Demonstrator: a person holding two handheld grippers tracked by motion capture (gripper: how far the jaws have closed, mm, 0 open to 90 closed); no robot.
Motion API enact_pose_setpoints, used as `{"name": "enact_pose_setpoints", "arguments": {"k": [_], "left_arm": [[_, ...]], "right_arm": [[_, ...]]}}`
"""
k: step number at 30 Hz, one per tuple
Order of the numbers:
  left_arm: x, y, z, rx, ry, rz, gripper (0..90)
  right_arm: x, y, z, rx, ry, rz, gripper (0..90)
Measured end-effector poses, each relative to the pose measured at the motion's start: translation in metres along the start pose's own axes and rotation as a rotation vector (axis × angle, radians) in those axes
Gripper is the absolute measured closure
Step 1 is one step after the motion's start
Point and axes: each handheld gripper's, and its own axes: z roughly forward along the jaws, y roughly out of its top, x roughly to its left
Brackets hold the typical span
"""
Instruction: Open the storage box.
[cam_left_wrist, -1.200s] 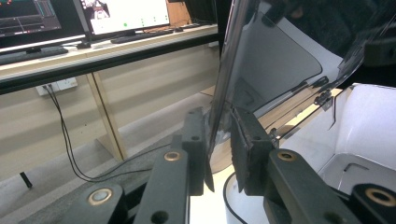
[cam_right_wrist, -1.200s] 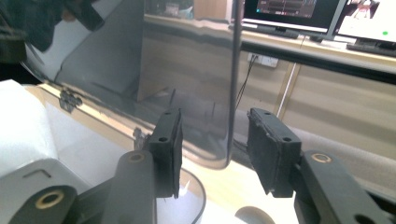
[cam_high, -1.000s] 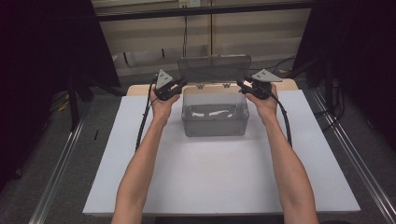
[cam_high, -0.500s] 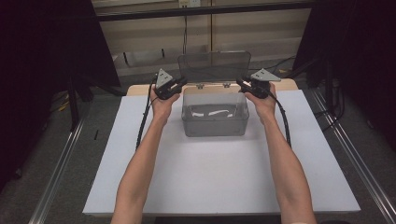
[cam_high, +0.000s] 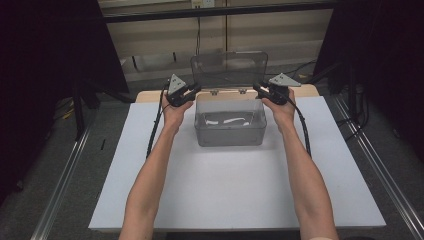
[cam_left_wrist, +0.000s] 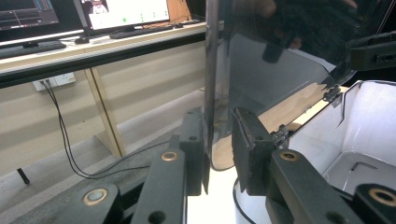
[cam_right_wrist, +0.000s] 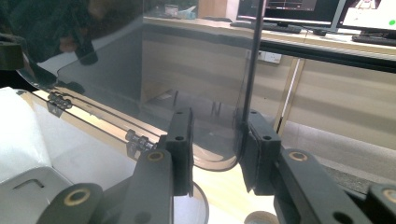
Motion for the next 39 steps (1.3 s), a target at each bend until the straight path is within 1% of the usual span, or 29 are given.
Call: {"name": "enact_pose_setpoints", "arguments": {"k": [1, 2, 3, 7, 10, 11, 14, 16, 17, 21, 22, 24, 25, 26, 28, 29, 30, 31, 32, 34, 36, 38, 39], "left_arm": [[-0.001, -0.001, 0.001, -0.012, 0.002, -0.018, 74.7], [0.0, -0.002, 0.002, -0.003, 0.004, -0.009, 74.3], [0.0, -0.002, 0.003, -0.004, 0.006, -0.008, 73.9], [0.0, -0.002, 0.005, -0.002, 0.004, -0.024, 70.2], [-0.001, -0.001, 0.007, 0.003, 0.0, -0.024, 67.6], [-0.001, -0.001, 0.007, 0.007, 0.005, -0.024, 67.5], [-0.001, -0.001, 0.009, 0.007, 0.004, -0.031, 65.9], [-0.002, -0.001, 0.01, 0.009, 0.009, -0.032, 65.7], [-0.001, -0.002, 0.01, 0.015, 0.01, -0.022, 65.8], [-0.002, -0.003, 0.01, 0.016, 0.009, -0.03, 65.5], [-0.002, -0.003, 0.01, 0.023, 0.009, -0.026, 65.5], [-0.002, -0.003, 0.01, 0.031, 0.006, -0.032, 65.8], [-0.002, -0.003, 0.01, 0.033, 0.013, -0.031, 66.8], [-0.001, -0.004, 0.01, 0.03, 0.017, -0.032, 69.6], [-0.001, -0.004, 0.01, 0.017, 0.016, -0.067, 72.5], [0.0, -0.004, 0.01, 0.02, 0.019, -0.067, 73.7], [-0.002, -0.005, 0.011, 0.018, 0.014, -0.089, 73.7], [-0.002, -0.005, 0.011, 0.017, 0.012, -0.091, 73.7], [-0.002, -0.005, 0.011, 0.018, 0.011, -0.091, 73.7], [-0.001, -0.004, 0.01, 0.035, 0.02, -0.053, 73.1], [-0.001, -0.004, 0.011, 0.034, 0.021, -0.046, 71.4], [-0.002, -0.005, 0.012, 0.033, 0.01, -0.061, 68.5], [-0.002, -0.006, 0.012, 0.035, 0.007, -0.059, 68.5]], "right_arm": [[0.0, 0.001, 0.0, 0.004, -0.002, 0.0, 67.0], [0.0, 0.001, 0.0, 0.005, -0.002, 0.0, 67.0], [0.0, 0.001, 0.001, 0.006, -0.006, 0.004, 67.0], [0.0, 0.002, 0.003, 0.007, -0.011, 0.006, 66.0], [0.0, 0.002, 0.004, 0.009, -0.013, 0.006, 65.6], [0.0, 0.002, 0.005, 0.013, -0.014, 0.007, 65.4], [0.0, 0.003, 0.006, 0.017, -0.015, 0.006, 64.5], [0.0, 0.002, 0.007, 0.013, -0.015, 0.011, 63.6], [0.0, 0.002, 0.007, 0.011, -0.015, 0.015, 63.4], [0.0, 0.002, 0.008, 0.014, -0.013, 0.016, 62.7], [0.0, 0.002, 0.008, 0.015, -0.013, 0.018, 62.8], [0.0, 0.002, 0.008, 0.017, -0.008, 0.022, 62.4], [0.0, 0.002, 0.008, 0.018, -0.006, 0.024, 62.2], [-0.001, 0.002, 0.008, 0.019, -0.003, 0.021, 61.9], [-0.001, 0.002, 0.008, 0.025, -0.002, 0.013, 61.7], [-0.001, 0.002, 0.008, 0.025, -0.002, 0.013, 61.8], [-0.001, 0.002, 0.008, 0.029, -0.004, 0.016, 62.0], [-0.001, 0.002, 0.009, 0.031, -0.005, 0.014, 62.3], [-0.001, 0.002, 0.009, 0.031, -0.008, 0.019, 62.3], [-0.002, 0.001, 0.01, 0.036, -0.004, 0.023, 62.1], [-0.002, 0.001, 0.011, 0.038, -0.004, 0.019, 61.6], [-0.003, 0.001, 0.011, 0.042, -0.002, 0.026, 61.5], [-0.003, 0.001, 0.011, 0.042, -0.002, 0.026, 61.3]]}}
